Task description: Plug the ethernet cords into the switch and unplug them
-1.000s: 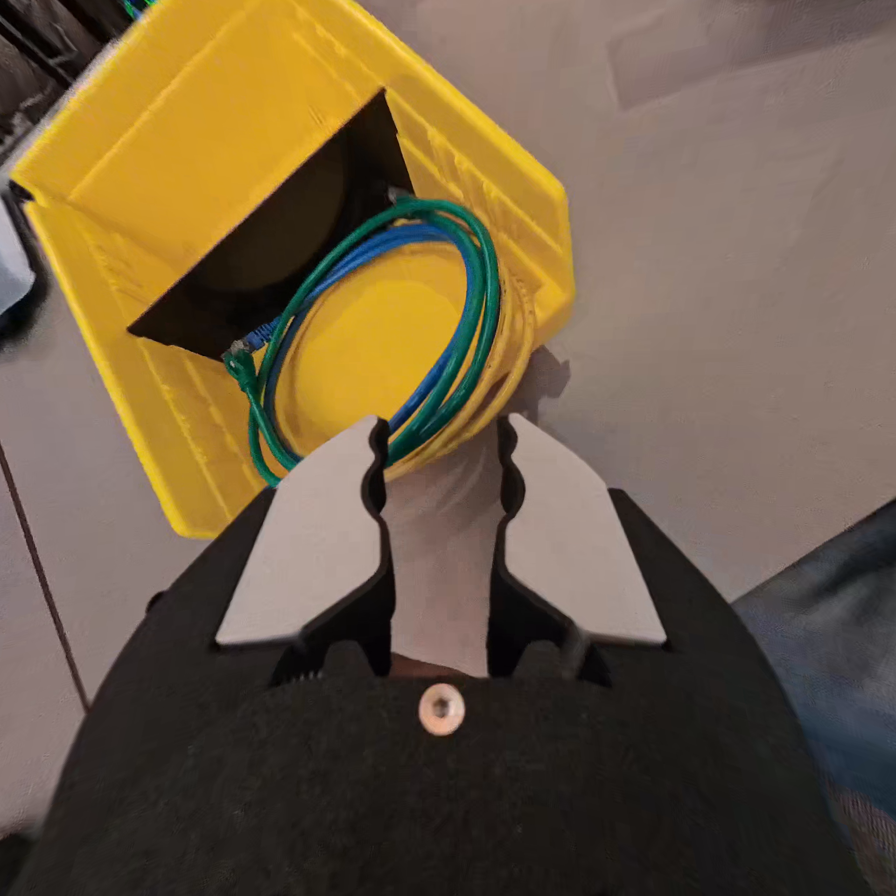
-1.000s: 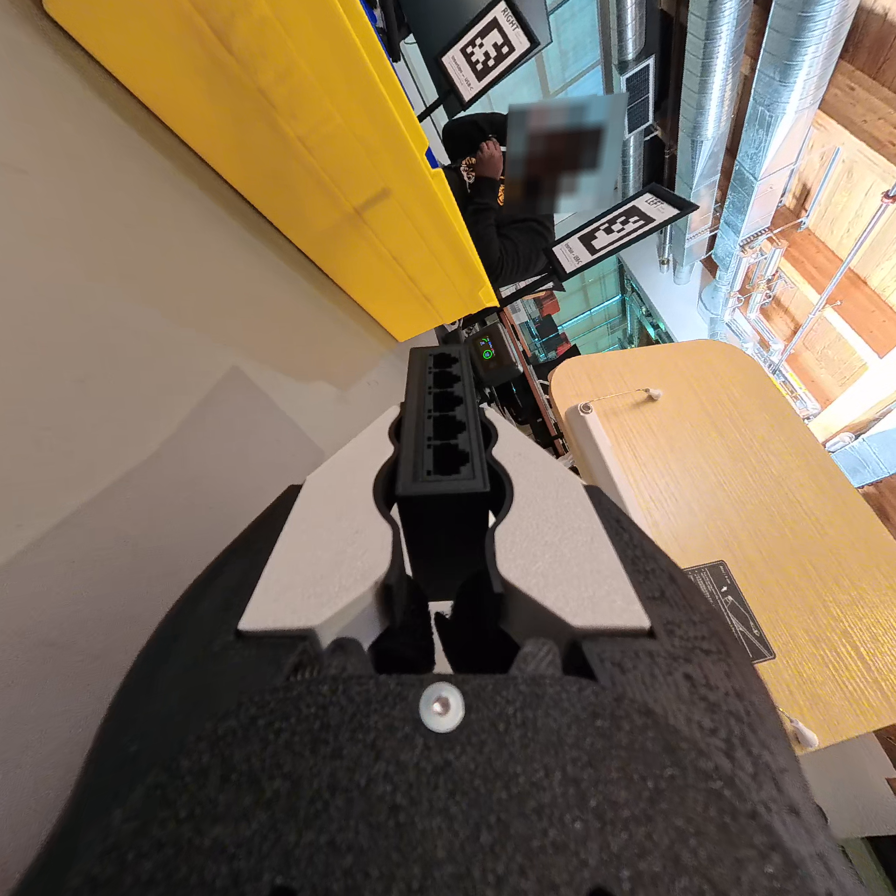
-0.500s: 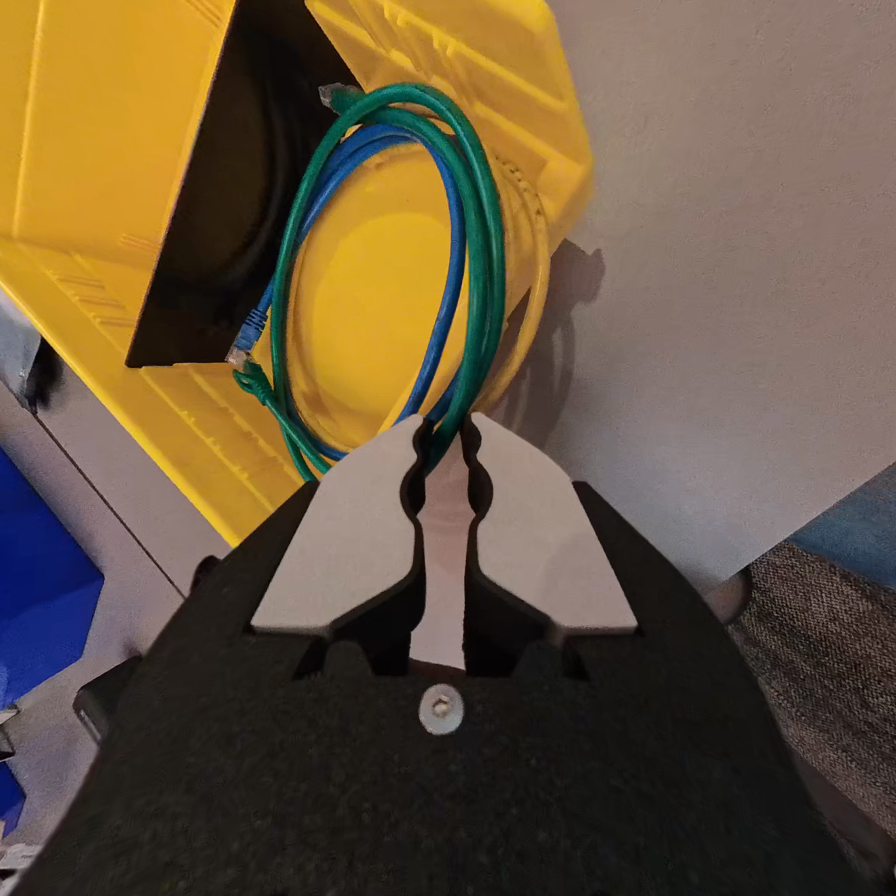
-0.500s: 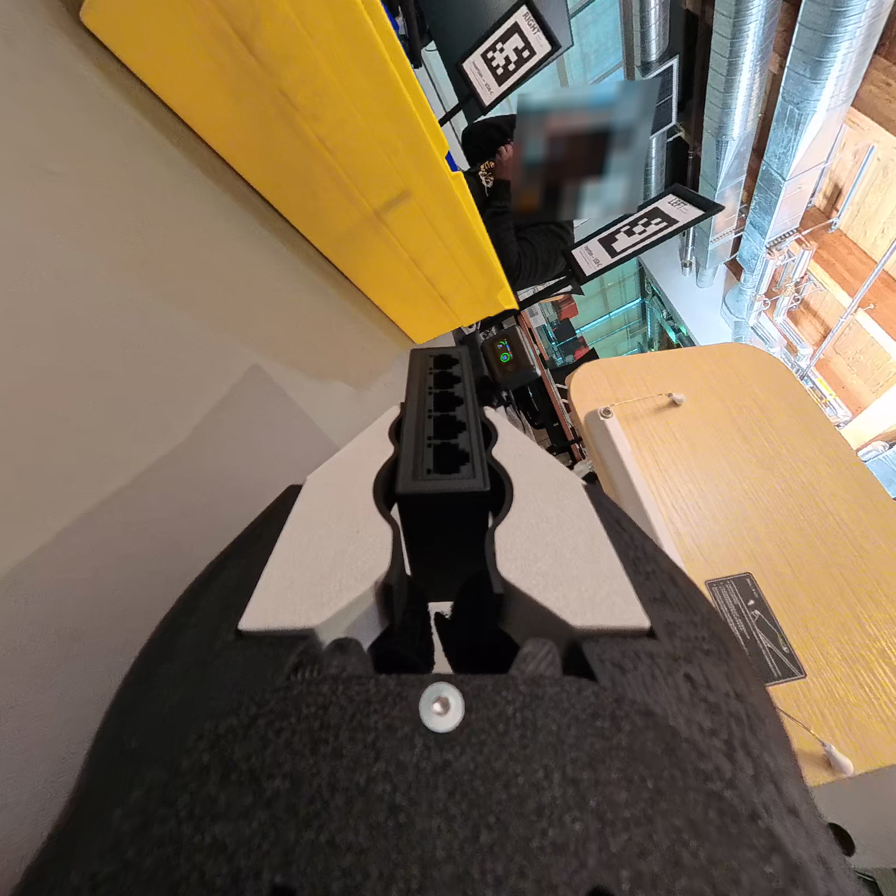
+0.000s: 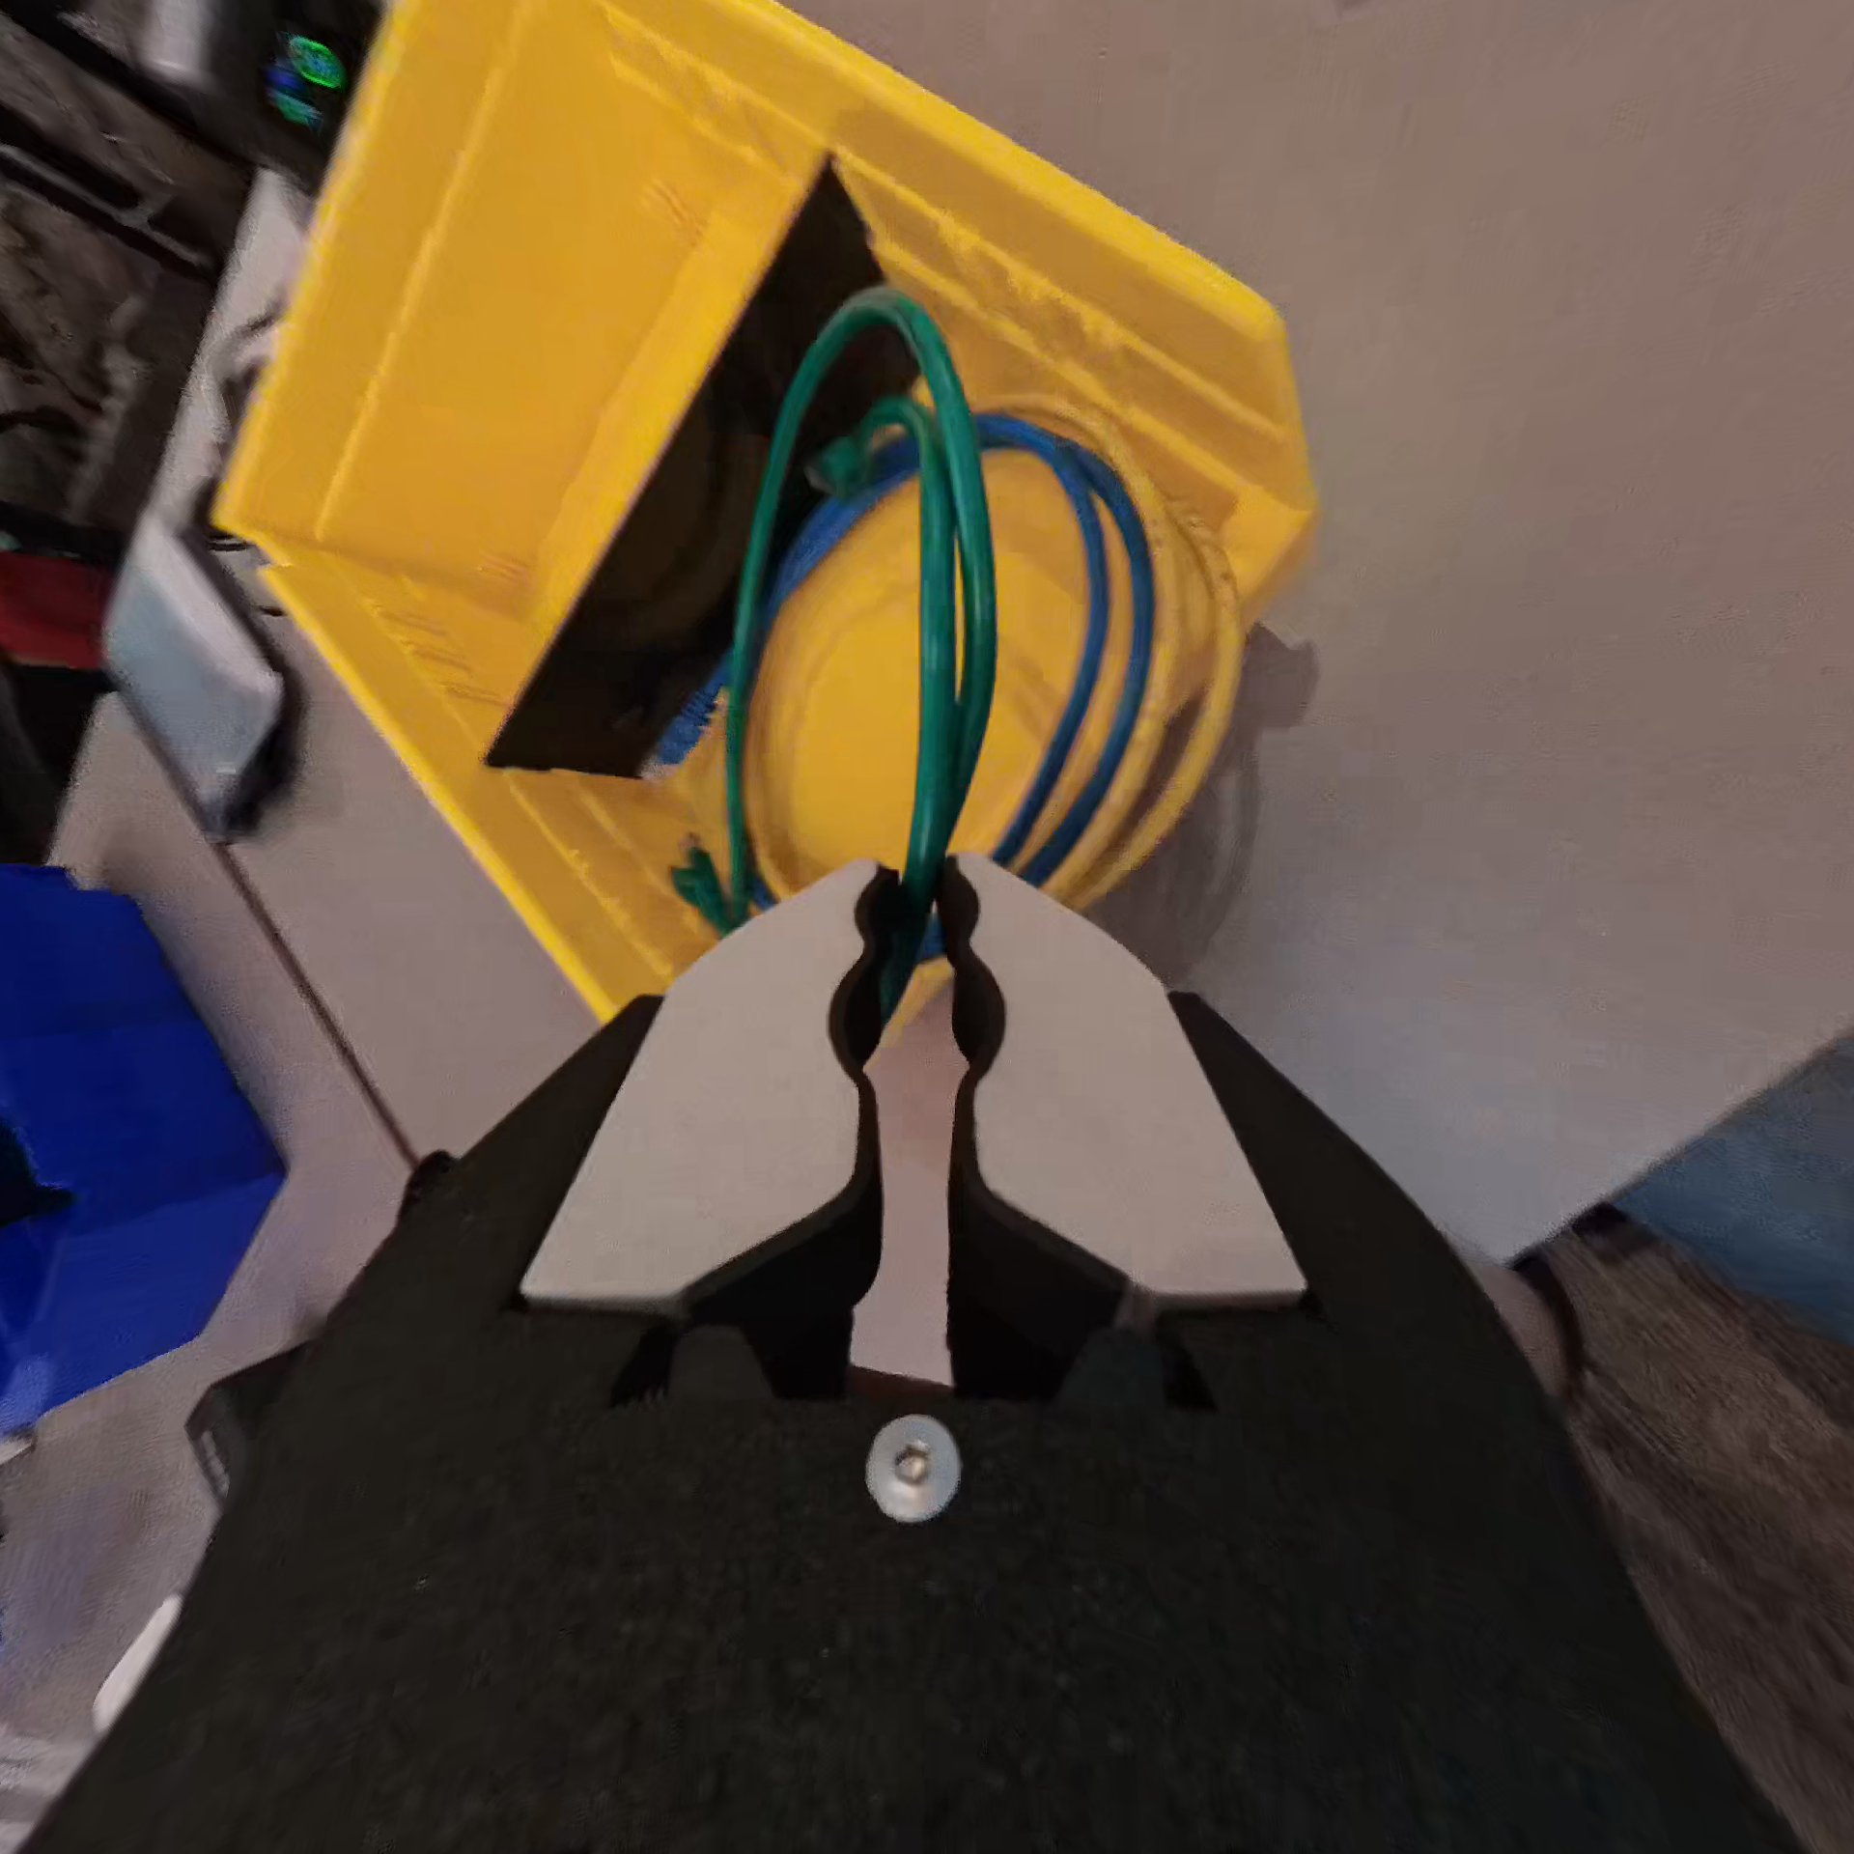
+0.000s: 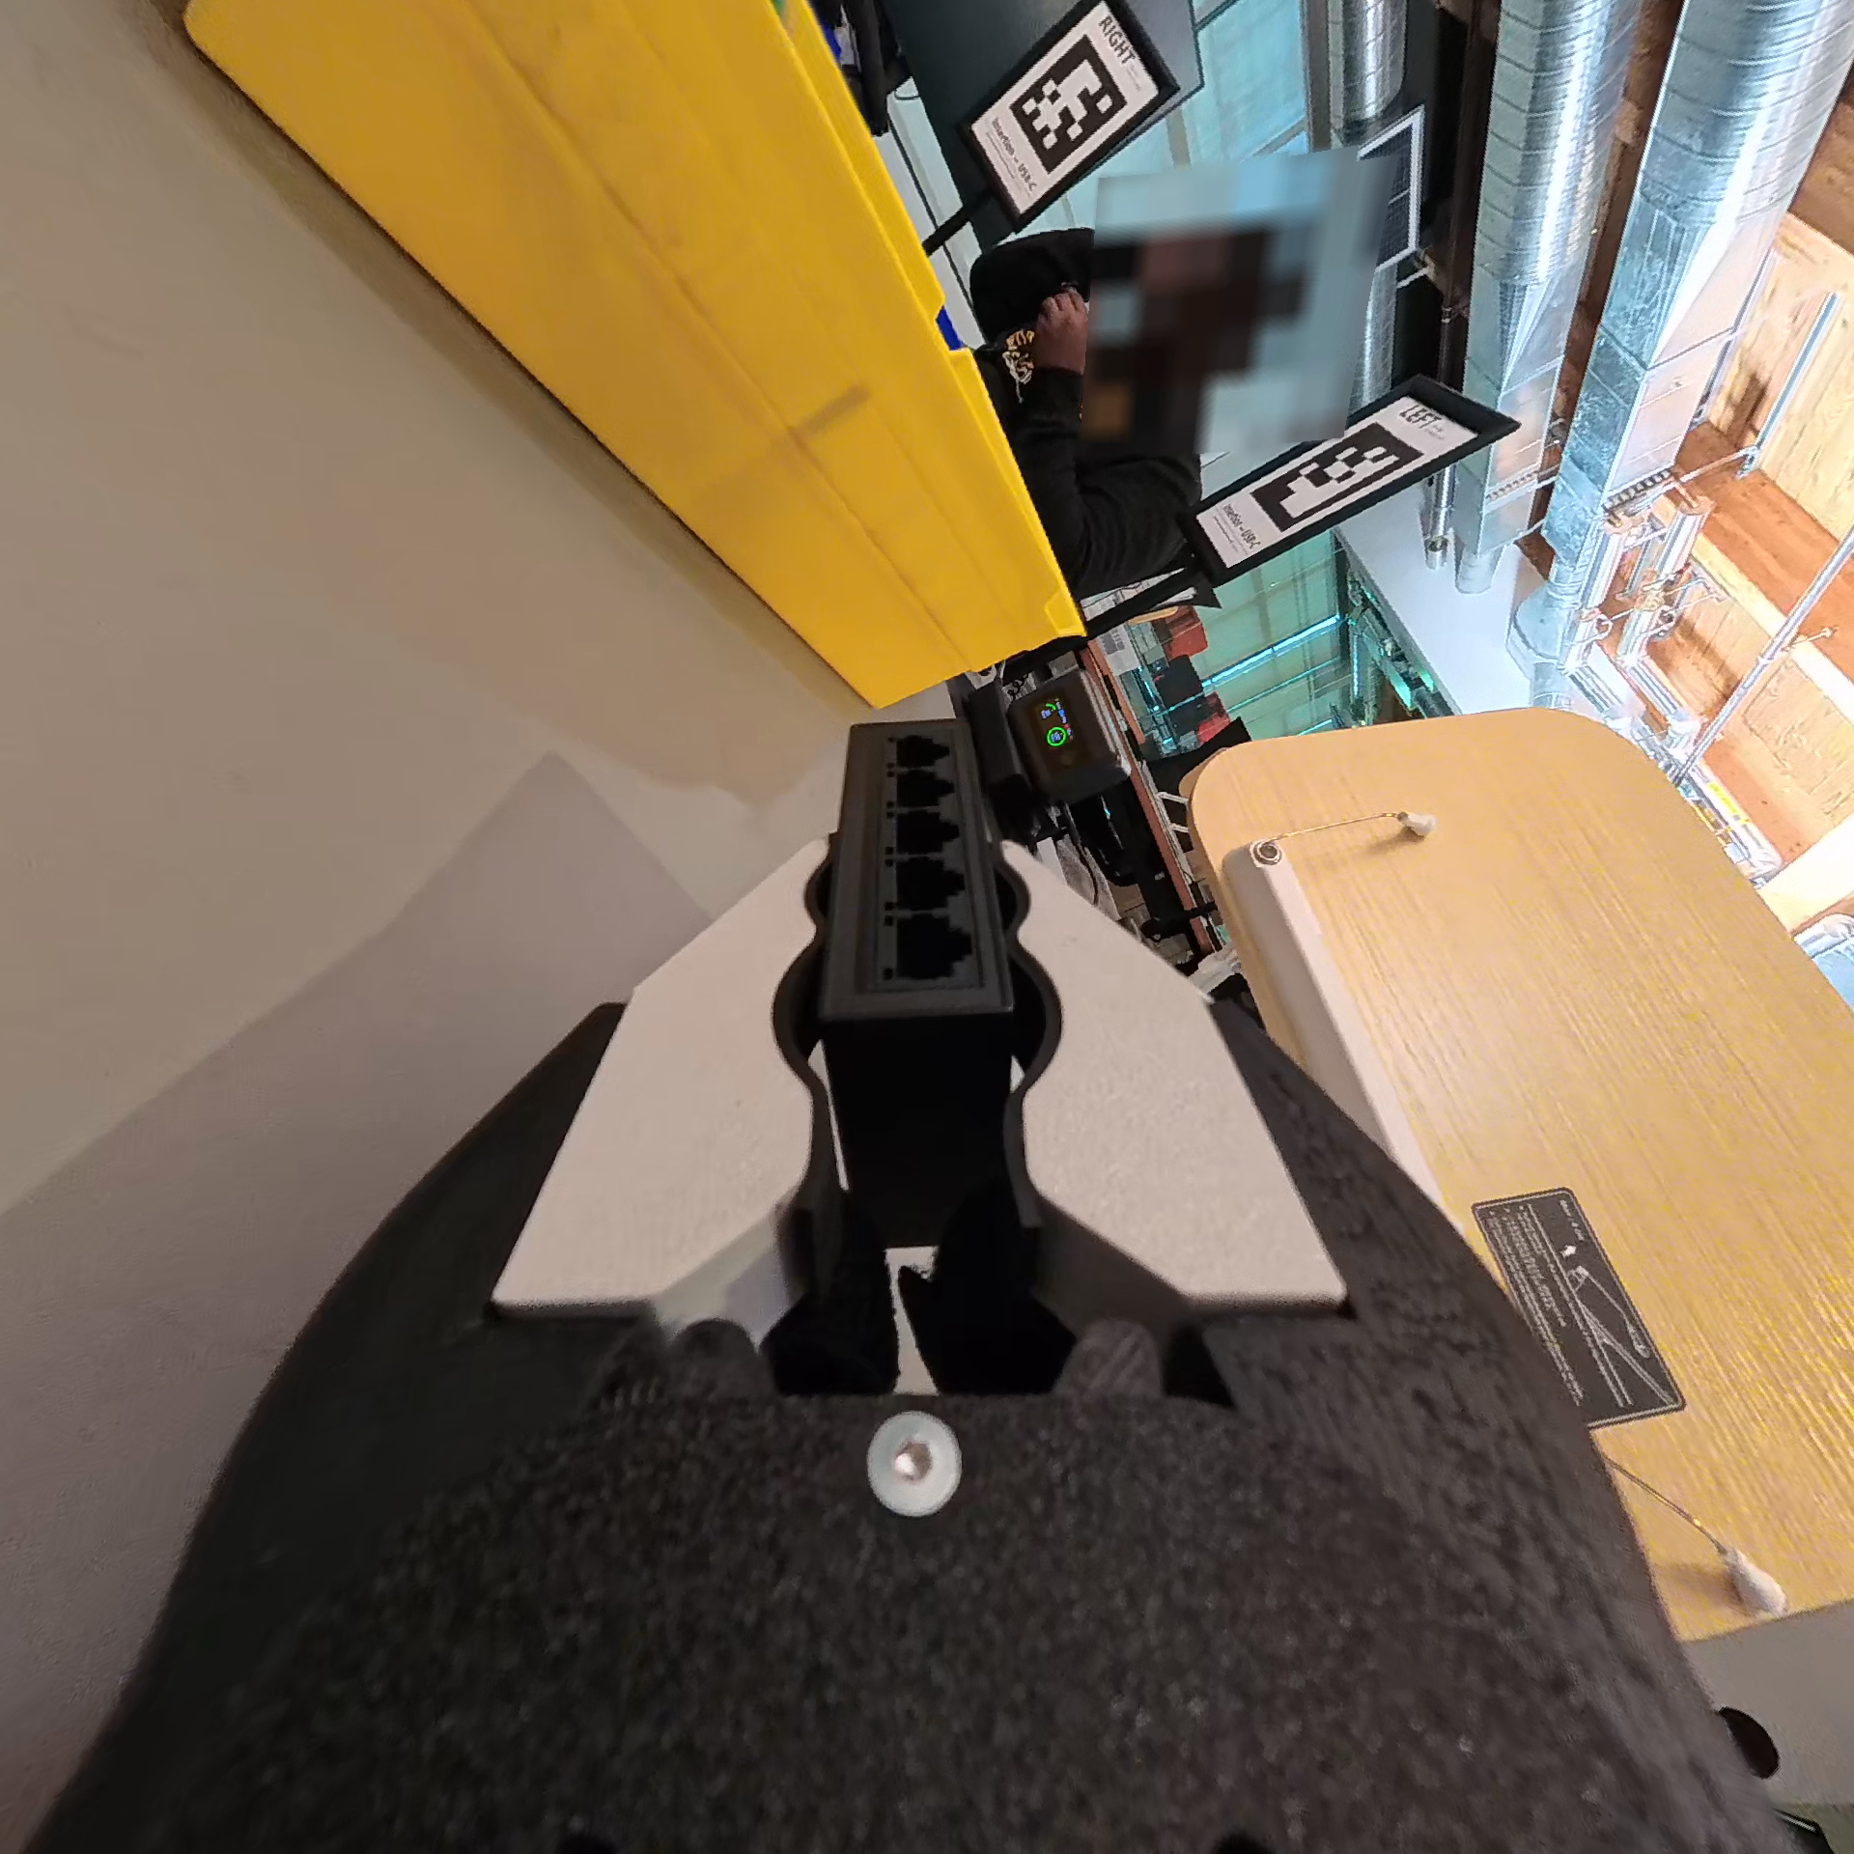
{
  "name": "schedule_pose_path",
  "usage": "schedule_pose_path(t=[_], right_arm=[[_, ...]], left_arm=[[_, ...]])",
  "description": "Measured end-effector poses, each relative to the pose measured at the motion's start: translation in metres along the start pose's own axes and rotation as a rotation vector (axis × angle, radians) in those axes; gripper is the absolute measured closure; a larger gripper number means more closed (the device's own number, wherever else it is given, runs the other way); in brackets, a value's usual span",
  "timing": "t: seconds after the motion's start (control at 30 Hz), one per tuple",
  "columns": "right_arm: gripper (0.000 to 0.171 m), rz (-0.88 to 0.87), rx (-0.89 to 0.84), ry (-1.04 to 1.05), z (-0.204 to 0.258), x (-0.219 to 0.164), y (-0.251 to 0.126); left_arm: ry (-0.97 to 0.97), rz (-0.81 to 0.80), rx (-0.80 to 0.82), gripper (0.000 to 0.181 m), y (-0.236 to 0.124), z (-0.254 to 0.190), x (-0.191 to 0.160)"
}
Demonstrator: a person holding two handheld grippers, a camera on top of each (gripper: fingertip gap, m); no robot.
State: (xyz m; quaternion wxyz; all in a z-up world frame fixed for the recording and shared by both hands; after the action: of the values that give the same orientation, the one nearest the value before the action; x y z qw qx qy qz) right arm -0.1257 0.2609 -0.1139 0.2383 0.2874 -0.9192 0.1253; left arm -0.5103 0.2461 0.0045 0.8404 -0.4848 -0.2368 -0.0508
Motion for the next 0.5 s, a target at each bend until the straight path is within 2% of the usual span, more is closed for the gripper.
schedule_pose_path(t=[0.03, 0.2, 0.4, 0.5], right_arm=[[0.144, -0.003, -0.008, 0.012, -0.001, 0.000, -0.001], [0.143, -0.036, -0.088, 0.123, -0.017, -0.002, -0.006], [0.143, -0.038, -0.195, 0.260, -0.035, -0.010, -0.013], [0.143, -0.039, -0.249, 0.341, -0.045, -0.015, -0.017]], left_arm=[[-0.014, -0.024, 0.086, 0.174, -0.004, 0.006, 0.002], [0.032, -0.095, 0.301, 0.175, -0.023, 0.007, 0.018], [0.125, -0.297, 0.616, 0.175, -0.074, -0.012, 0.065], [0.189, -0.407, 0.643, 0.175, -0.092, -0.040, 0.088]])
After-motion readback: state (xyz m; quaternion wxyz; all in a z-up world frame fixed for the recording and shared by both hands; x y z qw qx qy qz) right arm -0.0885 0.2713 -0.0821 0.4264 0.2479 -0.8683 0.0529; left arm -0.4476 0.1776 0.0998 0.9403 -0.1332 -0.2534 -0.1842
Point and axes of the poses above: each gripper's, where its closed fingertips meet, y out along the fingers, x out of its top, z = x × y across the jaws, the point moved 10 cm from there along -y, back along the fingers, and after that the axes turned 1 degree about z, right-handed, at the moved point
